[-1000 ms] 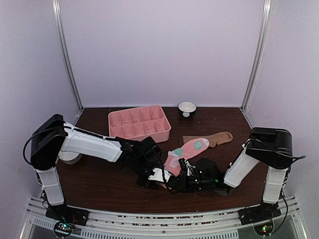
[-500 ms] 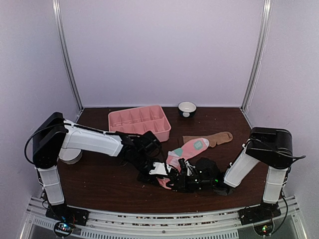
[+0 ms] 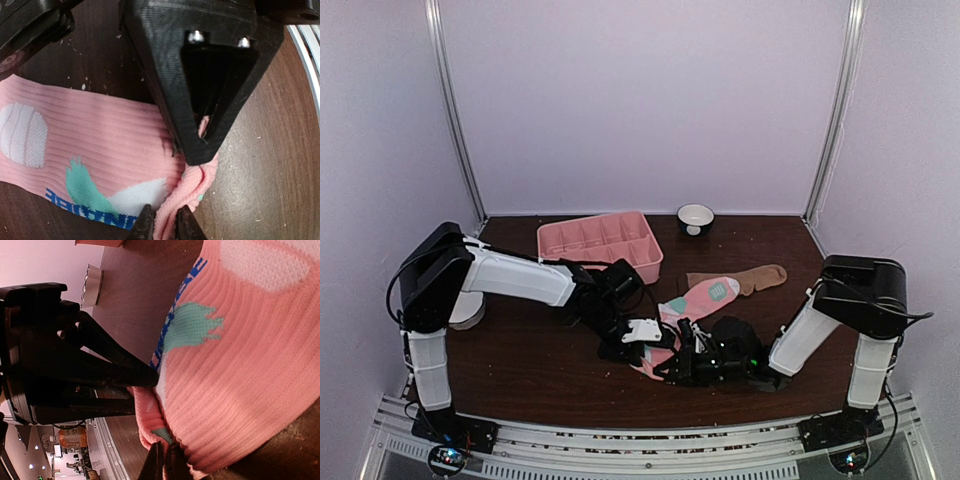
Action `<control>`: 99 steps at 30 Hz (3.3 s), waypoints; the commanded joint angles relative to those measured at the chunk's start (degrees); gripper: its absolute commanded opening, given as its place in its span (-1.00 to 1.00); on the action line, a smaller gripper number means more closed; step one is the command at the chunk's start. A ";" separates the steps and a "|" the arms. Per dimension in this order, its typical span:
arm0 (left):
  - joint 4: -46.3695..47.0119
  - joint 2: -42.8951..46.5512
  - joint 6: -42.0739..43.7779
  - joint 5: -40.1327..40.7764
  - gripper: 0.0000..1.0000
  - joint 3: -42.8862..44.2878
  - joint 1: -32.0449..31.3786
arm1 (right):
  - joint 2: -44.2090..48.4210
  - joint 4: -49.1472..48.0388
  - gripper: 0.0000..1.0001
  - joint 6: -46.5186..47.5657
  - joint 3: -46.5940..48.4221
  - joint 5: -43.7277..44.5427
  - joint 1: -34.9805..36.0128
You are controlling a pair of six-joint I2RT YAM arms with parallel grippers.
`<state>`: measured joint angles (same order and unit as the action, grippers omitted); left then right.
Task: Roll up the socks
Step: Roll the sock at the center of the board.
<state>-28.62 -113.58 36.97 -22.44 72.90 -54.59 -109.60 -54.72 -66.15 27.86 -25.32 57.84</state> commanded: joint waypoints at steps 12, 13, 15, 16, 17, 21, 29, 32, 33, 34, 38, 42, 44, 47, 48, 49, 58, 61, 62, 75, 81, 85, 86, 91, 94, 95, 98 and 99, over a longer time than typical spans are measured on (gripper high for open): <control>-12.86 -10.36 -7.93 -2.84 -0.93 10.10 2.74 | 10.72 12.75 -0.50 14.66 -5.47 16.11 3.86; -14.10 -11.12 -8.08 -3.31 -0.93 10.89 2.88 | 11.73 14.60 -0.48 16.30 -5.72 18.13 4.43; -16.10 -12.42 -8.30 -3.60 -0.94 12.28 2.99 | 15.78 17.96 -0.41 20.10 -6.22 23.01 6.09; -17.11 -13.00 -8.27 -3.77 -0.94 12.93 2.98 | 17.21 19.74 -0.41 22.16 -6.42 25.53 7.24; -18.16 -13.67 -8.14 -4.25 -0.94 13.61 3.06 | 18.89 21.42 -0.40 23.75 -6.60 28.38 8.35; -22.31 -15.93 -7.71 -6.25 -0.94 15.86 3.08 | 25.85 27.30 -0.38 30.27 -8.02 43.85 15.08; -27.47 -18.06 -4.86 -8.65 -0.89 17.63 3.08 | 33.67 47.75 0.99 25.08 -3.80 70.79 20.66; -28.79 -18.04 -3.91 -10.03 -0.86 17.84 3.08 | 37.84 44.25 0.99 21.77 -8.19 73.94 21.42; -29.05 -18.08 -3.90 -10.18 -0.86 17.93 3.08 | 39.09 38.81 0.99 24.98 -10.89 71.86 21.39; -29.12 -18.21 -4.02 -10.41 -0.86 17.97 3.08 | 39.64 34.16 0.99 29.28 -12.57 68.32 21.47; -30.59 -19.91 -4.60 -11.76 -0.86 19.22 3.36 | 34.32 28.45 0.99 45.55 -11.92 61.61 26.12; -31.10 -21.92 -6.05 -11.48 -0.87 20.83 4.03 | 25.17 31.49 0.94 58.86 -4.63 55.36 29.46; -30.69 -22.32 -6.64 -10.18 -0.87 20.94 4.18 | 22.42 32.20 0.83 62.55 -1.06 52.76 29.47; -30.62 -22.59 -6.89 -9.38 -0.87 21.03 4.23 | 19.35 28.73 0.63 68.01 1.42 49.99 29.10; -30.62 -22.68 -6.91 -9.26 -0.87 21.11 4.23 | 17.46 28.44 0.56 69.95 2.53 49.33 28.88; -30.62 -22.85 -6.98 -9.08 -0.87 21.32 4.23 | 16.05 28.98 0.48 71.80 3.85 48.57 28.56; -31.05 -23.64 -6.70 -8.08 -0.87 22.27 4.30 | 10.44 31.77 0.00 78.76 9.20 42.38 23.25; -31.38 -23.98 -6.58 -7.72 -0.87 22.73 4.31 | 9.86 32.85 -0.14 80.01 9.85 40.67 21.91; -31.53 -24.10 -6.60 -7.71 -0.86 22.99 4.31 | 9.66 33.36 -0.19 80.41 10.17 39.94 21.63; -33.68 -24.43 -4.97 -7.90 -0.81 24.74 4.40 | 6.79 35.47 -0.55 75.97 9.77 36.67 18.10; -34.34 -23.62 -3.15 -8.58 -0.62 24.36 4.40 | 6.00 38.44 -0.79 69.62 9.80 29.63 13.45; -31.23 -19.01 -2.44 -9.84 -0.36 21.26 5.14 | 5.47 38.89 -1.00 65.52 9.16 25.77 12.73; -29.00 -17.04 -2.55 -10.03 -0.29 19.77 5.47 | 5.26 38.94 -1.00 64.48 9.03 24.99 12.71; -16.50 -5.66 -3.64 -8.45 0.22 10.08 7.14 | 5.51 35.19 -1.00 56.52 6.23 19.17 12.10; -6.27 1.78 -3.51 -6.16 0.30 1.57 7.21 | 5.64 32.11 -1.00 52.05 4.50 15.13 11.32; -3.41 3.90 -3.29 -6.19 0.47 -0.84 7.17 | 5.41 30.87 -1.00 50.64 4.05 13.56 10.94; 0.05 8.53 0.00 -6.57 0.59 -5.23 5.87 | 4.58 26.30 -1.00 46.89 1.97 9.69 9.02; 0.19 9.11 1.30 -6.06 0.57 -5.81 5.03 | 4.24 25.39 -1.00 46.03 1.71 8.49 8.47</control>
<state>-38.20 -108.77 34.04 -30.83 70.13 -47.55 -101.71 -32.21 -12.88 33.52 -8.14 67.92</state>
